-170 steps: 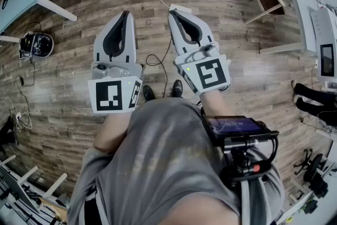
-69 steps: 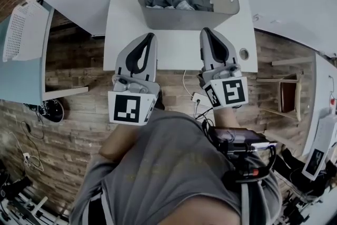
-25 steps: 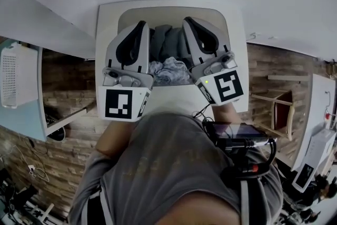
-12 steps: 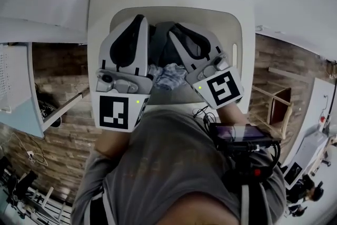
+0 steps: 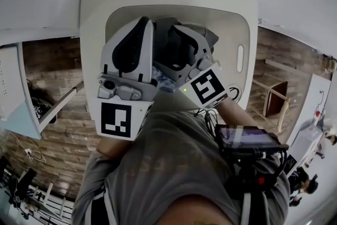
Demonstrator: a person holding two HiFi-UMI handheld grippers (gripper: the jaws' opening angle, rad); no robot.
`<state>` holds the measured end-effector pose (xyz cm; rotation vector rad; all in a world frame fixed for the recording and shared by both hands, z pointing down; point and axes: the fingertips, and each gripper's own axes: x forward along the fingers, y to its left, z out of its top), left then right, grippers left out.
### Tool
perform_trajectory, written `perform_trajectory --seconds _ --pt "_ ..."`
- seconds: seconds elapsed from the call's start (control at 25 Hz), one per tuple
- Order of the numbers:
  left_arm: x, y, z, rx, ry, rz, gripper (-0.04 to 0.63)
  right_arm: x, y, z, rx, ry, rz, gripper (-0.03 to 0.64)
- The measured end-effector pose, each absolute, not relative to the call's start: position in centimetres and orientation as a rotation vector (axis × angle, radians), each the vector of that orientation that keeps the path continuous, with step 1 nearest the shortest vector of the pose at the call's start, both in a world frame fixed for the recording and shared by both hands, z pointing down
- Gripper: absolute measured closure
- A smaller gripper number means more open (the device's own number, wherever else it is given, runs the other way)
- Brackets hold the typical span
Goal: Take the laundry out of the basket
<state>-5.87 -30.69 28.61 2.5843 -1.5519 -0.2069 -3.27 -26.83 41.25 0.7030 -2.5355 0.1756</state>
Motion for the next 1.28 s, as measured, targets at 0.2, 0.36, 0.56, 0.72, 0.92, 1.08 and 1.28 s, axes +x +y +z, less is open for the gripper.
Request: perform_trajectory --seconds 0.2,0.36,0.56,0.72,0.92,1.08,1.28 --pt "-5.5 -30.6 29.3 2.574 -1.498 -0.231 0.588 -4.0 -26.3 43.4 0.641 -2.441 0.153 0.207" --pt "-5.9 -30.3 29.6 2.55 -1.459 -0.253 0.588 -4.6 -26.0 44.6 0.606 -2.373 0.133 0.207" --pt "-5.9 -30.5 29.7 2.534 -1.435 -0.279 0.588 -4.1 -25.6 47.0 0.56 -2.272 0.163 0.207" --pt "-5.8 -30.5 29.8 2.523 -1.425 -0.289 0.588 -4.2 -25.4 47.7 0.54 -2.25 0.158 0.209" --pt "-5.8 -30.6 29.7 2.52 -1.434 -0.298 0.588 -4.6 -25.8 48.8 0.525 -2.189 0.115 0.21" --pt "-5.9 -30.6 29.6 2.529 -1.437 -0.293 0.588 -3.8 -25.4 50.1 0.497 -2.116 0.096 0.391" --pt "-5.8 -30.6 29.6 2.547 -1.46 -0.27 0.588 -3.3 -26.1 49.7 0.523 -2.103 0.104 0.552"
